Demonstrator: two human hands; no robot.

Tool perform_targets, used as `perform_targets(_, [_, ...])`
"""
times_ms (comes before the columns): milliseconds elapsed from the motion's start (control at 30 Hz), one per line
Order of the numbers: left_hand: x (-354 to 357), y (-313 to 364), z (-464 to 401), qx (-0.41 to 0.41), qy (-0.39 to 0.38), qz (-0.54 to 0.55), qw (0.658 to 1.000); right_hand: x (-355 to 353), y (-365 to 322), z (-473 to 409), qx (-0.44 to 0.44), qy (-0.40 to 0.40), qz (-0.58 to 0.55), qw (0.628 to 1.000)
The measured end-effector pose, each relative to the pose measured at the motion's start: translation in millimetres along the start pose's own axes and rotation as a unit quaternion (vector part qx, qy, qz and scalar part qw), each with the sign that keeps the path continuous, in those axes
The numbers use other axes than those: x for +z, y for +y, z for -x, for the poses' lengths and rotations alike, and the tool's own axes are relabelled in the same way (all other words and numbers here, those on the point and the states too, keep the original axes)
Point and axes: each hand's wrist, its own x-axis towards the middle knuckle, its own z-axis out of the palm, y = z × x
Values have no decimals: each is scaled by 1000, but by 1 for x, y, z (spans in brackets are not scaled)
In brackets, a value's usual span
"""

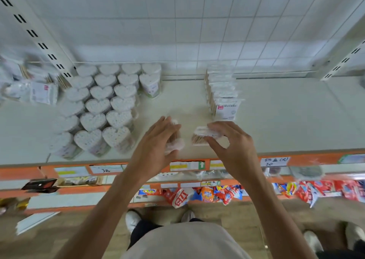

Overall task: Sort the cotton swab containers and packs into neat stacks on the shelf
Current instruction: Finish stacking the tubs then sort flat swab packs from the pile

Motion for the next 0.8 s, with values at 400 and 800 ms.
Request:
perform_targets(400, [-7, 35, 10, -5, 47, 40, 998, -21, -4, 12, -13, -8, -24, 1000])
perform_targets(800, [-12, 62, -5, -15, 85, 155, 984, -35, -29, 5, -23, 55, -31, 998])
